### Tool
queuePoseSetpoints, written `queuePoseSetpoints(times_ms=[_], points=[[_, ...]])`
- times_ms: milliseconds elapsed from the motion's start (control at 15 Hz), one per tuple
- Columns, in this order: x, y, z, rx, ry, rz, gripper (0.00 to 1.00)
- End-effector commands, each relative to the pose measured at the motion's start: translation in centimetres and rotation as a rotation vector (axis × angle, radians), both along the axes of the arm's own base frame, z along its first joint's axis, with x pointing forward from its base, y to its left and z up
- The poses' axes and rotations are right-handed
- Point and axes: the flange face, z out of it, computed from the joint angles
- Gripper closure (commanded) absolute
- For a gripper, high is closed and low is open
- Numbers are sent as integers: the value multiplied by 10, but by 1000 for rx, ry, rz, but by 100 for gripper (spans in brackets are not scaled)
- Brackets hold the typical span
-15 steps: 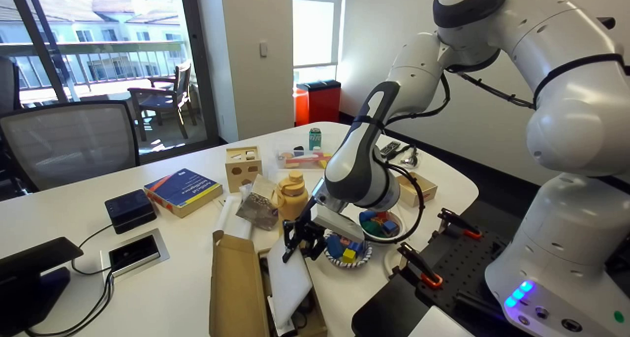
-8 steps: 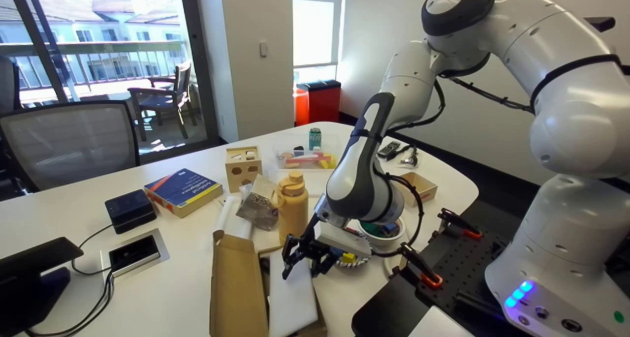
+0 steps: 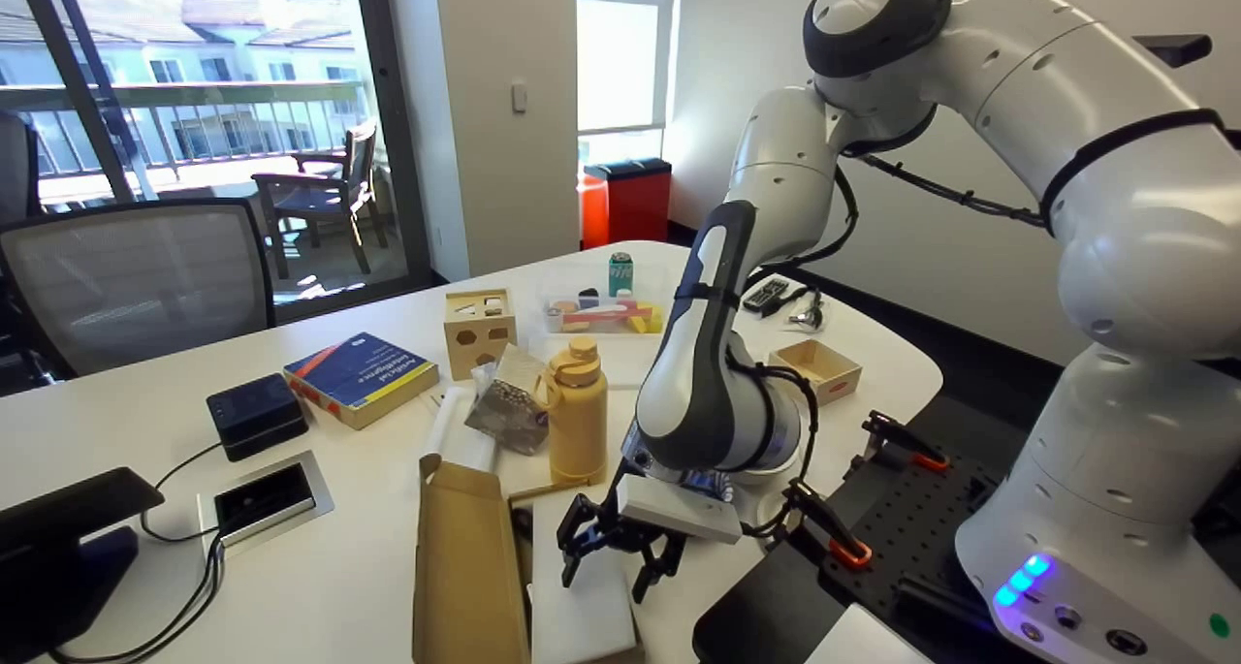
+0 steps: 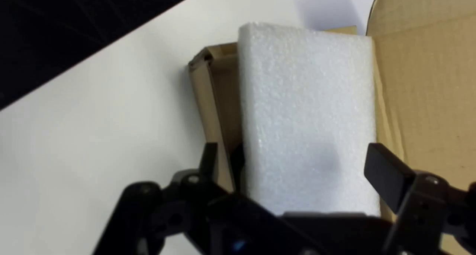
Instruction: Put the white foam in the brown box.
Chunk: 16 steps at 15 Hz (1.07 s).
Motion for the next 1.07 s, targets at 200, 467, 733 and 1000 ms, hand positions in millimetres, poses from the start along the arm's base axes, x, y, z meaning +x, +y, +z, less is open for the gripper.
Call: queuePoseSetpoints(times_ms=[200,467,733,1000], points=[[2,-1,14,-137,37,-70,0],[12,6,22,-225,27,-36,0],[30,12,32,-322,-7,25,0],[37,26,32,-406,-51,104,0]])
